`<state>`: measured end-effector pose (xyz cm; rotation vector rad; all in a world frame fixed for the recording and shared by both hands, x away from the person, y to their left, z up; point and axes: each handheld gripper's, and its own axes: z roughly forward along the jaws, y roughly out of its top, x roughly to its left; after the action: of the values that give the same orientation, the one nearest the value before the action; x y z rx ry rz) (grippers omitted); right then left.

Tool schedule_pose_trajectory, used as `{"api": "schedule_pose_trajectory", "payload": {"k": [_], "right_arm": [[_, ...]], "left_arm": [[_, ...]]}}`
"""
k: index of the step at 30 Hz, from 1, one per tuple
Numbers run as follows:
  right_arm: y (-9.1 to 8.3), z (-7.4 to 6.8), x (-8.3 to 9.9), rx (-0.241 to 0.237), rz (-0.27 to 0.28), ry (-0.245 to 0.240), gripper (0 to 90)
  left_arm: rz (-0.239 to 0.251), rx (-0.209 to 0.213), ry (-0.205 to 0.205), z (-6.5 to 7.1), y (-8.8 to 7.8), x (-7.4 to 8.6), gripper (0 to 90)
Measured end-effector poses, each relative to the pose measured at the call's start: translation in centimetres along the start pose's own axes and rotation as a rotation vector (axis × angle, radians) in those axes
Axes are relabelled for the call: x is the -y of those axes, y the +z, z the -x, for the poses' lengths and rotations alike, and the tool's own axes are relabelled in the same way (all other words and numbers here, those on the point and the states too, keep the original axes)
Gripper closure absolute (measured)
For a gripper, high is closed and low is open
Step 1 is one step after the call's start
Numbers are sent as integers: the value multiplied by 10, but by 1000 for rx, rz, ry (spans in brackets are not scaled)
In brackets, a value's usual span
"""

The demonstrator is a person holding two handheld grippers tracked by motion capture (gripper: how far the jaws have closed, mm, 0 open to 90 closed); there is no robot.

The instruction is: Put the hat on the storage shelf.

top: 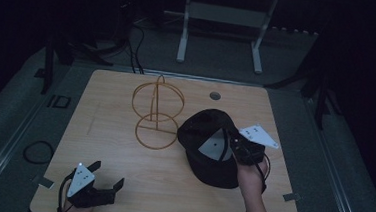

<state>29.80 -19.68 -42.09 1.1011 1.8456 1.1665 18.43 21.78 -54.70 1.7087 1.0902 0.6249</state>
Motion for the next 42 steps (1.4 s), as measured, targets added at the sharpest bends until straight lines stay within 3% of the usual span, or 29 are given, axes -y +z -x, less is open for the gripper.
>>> {"api": "schedule_pose_trajectory", "payload": {"k": [8,13,18,19,20,21,24,25,33,37,42], "right_arm": [[-22,4,-13,-30,49,-24,886],[-42,5,-22,-76,88,-39,886],[-55,4,-25,-125,111,-31,885],[-57,3,-25,-133,114,-34,885],[-59,2,-24,-140,117,-38,885],[-61,1,-24,-143,119,-42,885],[-66,-2,-21,-166,120,-43,885],[-67,-3,-20,-175,118,-38,885],[-76,-12,-15,-219,131,-47,885],[-75,-16,-15,-249,129,-44,884],[-72,-20,-13,-270,118,-48,884]], "left_arm": [[-7,64,5,18,5,-11,22],[14,122,-6,28,12,-29,22],[20,149,33,36,21,-44,22],[24,175,29,39,26,-51,22],[24,175,29,39,26,-51,22],[15,189,48,43,32,-58,22],[11,214,60,48,37,-64,22],[10,226,80,54,42,-71,22],[13,293,99,71,64,-92,49],[18,341,83,76,74,-99,72],[17,357,76,79,82,-103,149]]}}
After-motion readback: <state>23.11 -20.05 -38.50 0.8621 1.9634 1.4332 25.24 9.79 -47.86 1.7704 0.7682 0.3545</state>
